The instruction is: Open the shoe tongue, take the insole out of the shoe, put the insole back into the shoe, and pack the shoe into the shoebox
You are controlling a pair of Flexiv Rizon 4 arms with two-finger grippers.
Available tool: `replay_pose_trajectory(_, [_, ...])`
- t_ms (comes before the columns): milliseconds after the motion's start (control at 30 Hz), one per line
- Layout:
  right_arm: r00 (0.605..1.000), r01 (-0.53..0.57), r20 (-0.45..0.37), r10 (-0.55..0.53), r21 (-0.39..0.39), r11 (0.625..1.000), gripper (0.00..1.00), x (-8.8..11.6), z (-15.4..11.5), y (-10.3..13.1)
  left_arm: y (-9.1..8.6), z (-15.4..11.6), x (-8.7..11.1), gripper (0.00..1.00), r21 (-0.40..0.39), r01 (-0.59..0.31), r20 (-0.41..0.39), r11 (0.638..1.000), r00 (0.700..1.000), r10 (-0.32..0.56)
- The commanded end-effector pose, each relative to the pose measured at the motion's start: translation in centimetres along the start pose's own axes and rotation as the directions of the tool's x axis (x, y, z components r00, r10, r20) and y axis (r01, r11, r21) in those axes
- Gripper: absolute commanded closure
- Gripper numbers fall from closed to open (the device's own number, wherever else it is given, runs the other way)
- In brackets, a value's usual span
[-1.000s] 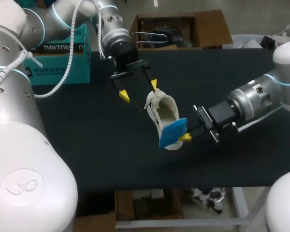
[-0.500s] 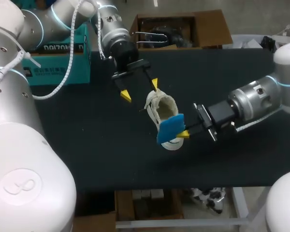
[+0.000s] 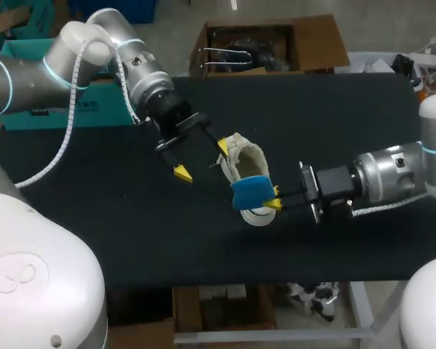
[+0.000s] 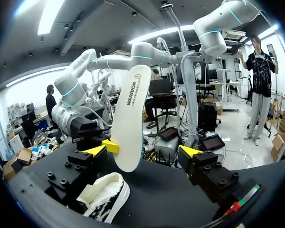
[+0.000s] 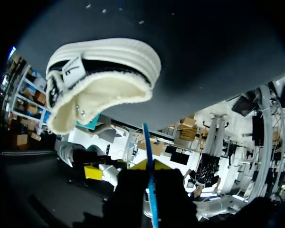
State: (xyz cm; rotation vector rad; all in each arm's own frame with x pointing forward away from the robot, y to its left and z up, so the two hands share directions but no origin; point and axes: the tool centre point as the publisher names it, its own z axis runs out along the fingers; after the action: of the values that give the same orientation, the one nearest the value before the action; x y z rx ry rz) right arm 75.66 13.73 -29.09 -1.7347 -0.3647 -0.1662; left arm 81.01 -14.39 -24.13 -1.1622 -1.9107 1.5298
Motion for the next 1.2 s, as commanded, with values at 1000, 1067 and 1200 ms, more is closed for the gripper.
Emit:
replay_pose_trajectory(1000, [0.991, 0.045, -0.127, -0.048, -0.021, 0.999, 1.0, 1.4, -0.1, 1.1, 0.8, 6.2, -0.6, 0.31, -0.155, 0.07, 0.812, 0.985, 0.577, 0.087])
replay_pose_trajectory(1067, [0.991, 0.045, -0.127, -0.047, -0.02, 0.999, 1.0, 1.4, 0.0, 1.2, 1.0, 6.2, -1.0, 0.47, -0.155, 0.076, 0.813, 0.985, 0.576, 0.083])
replay_pose_trajectory(1200, [0.99, 0.048, -0.129, -0.05, -0.015, 0.999, 1.0, 1.4, 0.1, 1.2, 1.5, 6.5, -1.6, 0.43, -0.17, 0.096, 0.81, 0.981, 0.58, 0.084])
